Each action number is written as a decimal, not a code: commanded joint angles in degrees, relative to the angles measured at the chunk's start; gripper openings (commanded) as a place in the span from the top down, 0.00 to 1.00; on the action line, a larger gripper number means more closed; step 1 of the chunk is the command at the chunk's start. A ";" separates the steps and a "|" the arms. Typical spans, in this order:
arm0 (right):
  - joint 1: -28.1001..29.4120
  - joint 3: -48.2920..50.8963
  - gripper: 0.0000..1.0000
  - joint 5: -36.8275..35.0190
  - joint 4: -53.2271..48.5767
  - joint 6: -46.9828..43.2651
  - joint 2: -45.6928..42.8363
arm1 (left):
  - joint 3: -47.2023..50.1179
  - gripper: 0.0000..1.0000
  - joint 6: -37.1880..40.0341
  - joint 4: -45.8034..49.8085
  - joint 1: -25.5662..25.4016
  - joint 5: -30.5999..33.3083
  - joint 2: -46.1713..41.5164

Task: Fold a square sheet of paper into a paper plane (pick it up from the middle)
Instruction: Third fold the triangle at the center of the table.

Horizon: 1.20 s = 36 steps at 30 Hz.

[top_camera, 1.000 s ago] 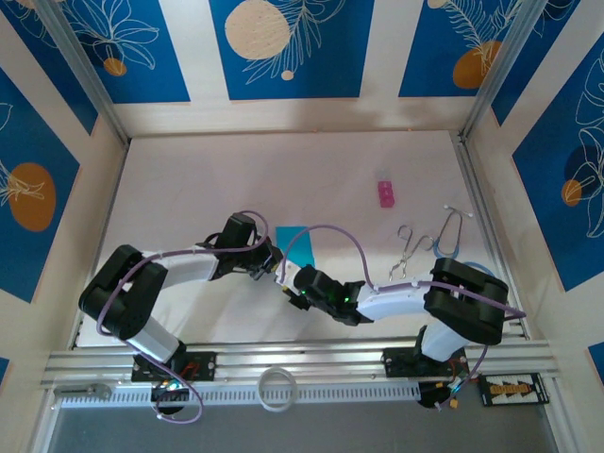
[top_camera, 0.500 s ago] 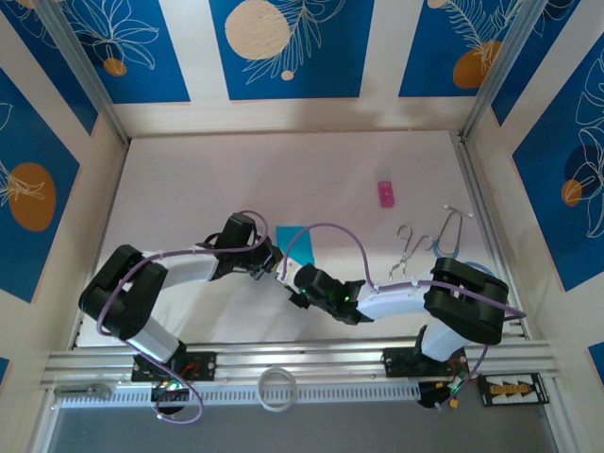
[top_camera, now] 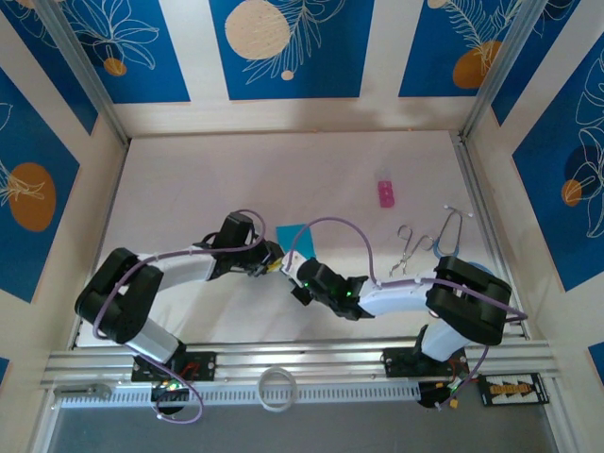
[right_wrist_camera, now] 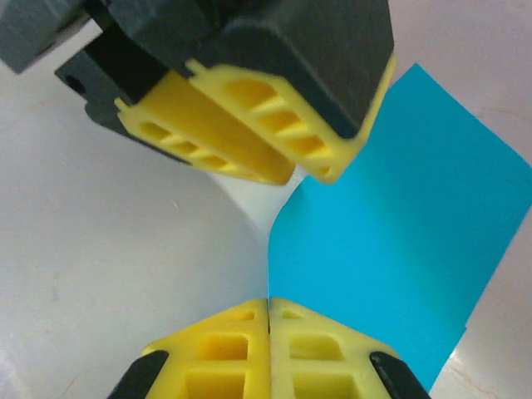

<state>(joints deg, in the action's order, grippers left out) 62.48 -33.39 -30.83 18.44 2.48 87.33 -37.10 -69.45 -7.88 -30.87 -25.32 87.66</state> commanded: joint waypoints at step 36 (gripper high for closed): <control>-16.72 -2.28 0.98 43.55 0.98 27.47 3.43 | -38.18 0.90 40.87 35.30 4.16 -7.59 30.66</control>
<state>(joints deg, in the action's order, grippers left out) 46.70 -36.49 9.87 17.80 28.49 89.84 -75.53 -31.03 24.75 -26.17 -34.35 116.49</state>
